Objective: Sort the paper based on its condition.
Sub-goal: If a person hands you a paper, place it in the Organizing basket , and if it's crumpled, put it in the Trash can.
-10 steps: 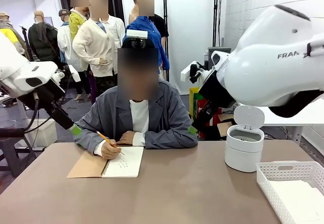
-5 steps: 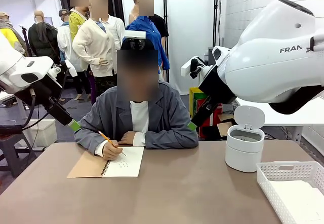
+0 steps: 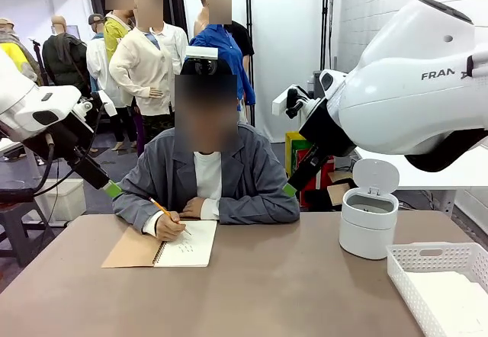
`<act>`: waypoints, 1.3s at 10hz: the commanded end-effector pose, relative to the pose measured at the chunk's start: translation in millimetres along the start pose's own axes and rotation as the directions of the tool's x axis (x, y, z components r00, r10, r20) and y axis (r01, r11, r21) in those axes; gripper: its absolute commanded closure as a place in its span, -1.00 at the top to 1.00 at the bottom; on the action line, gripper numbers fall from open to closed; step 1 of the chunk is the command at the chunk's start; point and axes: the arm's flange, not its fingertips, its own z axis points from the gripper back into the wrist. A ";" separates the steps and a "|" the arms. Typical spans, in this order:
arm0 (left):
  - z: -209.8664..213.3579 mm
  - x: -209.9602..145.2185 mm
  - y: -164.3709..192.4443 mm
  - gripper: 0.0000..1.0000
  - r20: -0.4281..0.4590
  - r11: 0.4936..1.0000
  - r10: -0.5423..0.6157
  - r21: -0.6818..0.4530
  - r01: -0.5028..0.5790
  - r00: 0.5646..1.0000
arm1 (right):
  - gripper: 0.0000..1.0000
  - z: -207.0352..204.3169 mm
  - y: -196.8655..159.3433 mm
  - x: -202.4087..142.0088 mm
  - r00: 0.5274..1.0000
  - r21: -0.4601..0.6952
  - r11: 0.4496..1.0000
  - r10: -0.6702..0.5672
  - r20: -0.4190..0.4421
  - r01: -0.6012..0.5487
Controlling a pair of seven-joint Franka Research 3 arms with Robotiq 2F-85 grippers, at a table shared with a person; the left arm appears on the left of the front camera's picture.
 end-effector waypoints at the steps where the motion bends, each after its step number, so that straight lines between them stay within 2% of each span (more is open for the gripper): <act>1: 0.0 0.0 0.0 1.00 0.000 1.000 0.000 0.000 0.000 1.000 | 1.00 0.0 0.2 0.1 1.000 0.001 1.000 0.000 0.000 0.000; 2: 10.8 -2.9 5.2 1.00 -0.003 0.996 0.005 -0.088 -0.006 1.000 | 1.00 3.9 10.9 11.7 1.000 0.025 1.000 -0.009 0.012 0.009; 3: 25.0 -4.2 9.8 1.00 -0.005 0.992 0.005 -0.125 -0.005 1.000 | 1.00 7.4 20.9 23.0 0.999 0.084 0.996 -0.020 0.035 0.017; 5: 50.7 -4.1 14.6 1.00 0.032 0.990 0.002 -0.143 0.002 0.999 | 1.00 14.0 34.8 43.9 0.997 0.148 0.989 -0.036 0.061 0.027; 7: 79.9 1.8 17.9 1.00 0.056 0.996 0.003 -0.087 0.002 0.998 | 1.00 19.9 45.0 68.6 0.998 0.134 0.991 -0.023 0.056 0.015; 9: 103.1 9.6 9.6 1.00 0.060 0.999 0.018 0.027 -0.020 0.998 | 1.00 33.8 49.0 85.9 0.999 0.052 0.999 0.000 0.046 -0.002; 13: 116.4 12.9 -1.1 1.00 0.086 0.994 -0.012 0.108 0.003 0.996 | 1.00 62.6 30.1 93.9 0.998 -0.038 0.998 -0.042 0.039 0.044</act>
